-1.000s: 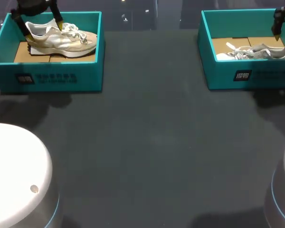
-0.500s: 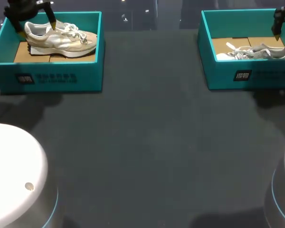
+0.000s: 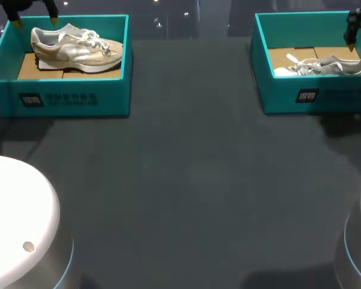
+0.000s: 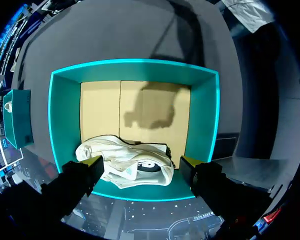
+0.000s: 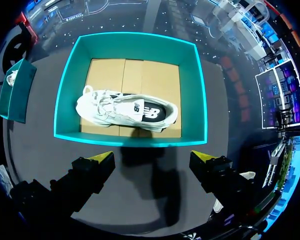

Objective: Take the shoe out of the shoebox, open the shoe tongue, remove and reinsert the insole, then place the shoe into the shoebox

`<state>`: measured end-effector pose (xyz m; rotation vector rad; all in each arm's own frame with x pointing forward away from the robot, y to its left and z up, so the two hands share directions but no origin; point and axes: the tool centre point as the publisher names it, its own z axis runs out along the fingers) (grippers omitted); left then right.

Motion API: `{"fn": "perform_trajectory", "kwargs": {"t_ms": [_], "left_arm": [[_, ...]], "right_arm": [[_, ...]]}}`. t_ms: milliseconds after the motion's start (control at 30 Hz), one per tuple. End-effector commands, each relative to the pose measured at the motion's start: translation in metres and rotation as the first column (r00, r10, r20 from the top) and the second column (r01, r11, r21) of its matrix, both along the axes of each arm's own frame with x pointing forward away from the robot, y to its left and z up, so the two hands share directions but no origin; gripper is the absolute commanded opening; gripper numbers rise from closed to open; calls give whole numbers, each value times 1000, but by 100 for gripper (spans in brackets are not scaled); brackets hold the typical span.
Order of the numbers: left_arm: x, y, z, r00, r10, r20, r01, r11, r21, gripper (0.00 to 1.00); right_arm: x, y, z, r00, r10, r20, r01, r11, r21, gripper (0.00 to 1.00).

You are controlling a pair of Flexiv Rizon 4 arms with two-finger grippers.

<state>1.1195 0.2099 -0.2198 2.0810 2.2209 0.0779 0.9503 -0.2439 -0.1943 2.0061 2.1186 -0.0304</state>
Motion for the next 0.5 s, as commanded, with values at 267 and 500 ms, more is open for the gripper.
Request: {"fn": "perform_trajectory", "kwargs": {"t_ms": [267, 500], "left_arm": [[27, 4, -3, 996, -37, -85, 36, 999, -12, 100], [49, 17, -23, 997, -76, -28, 77, 997, 26, 100]], "right_arm": [[-1, 0, 0, 1000, 0, 2, 0, 1000, -1, 100], [-1, 0, 0, 1000, 0, 2, 0, 1000, -1, 100]]}}
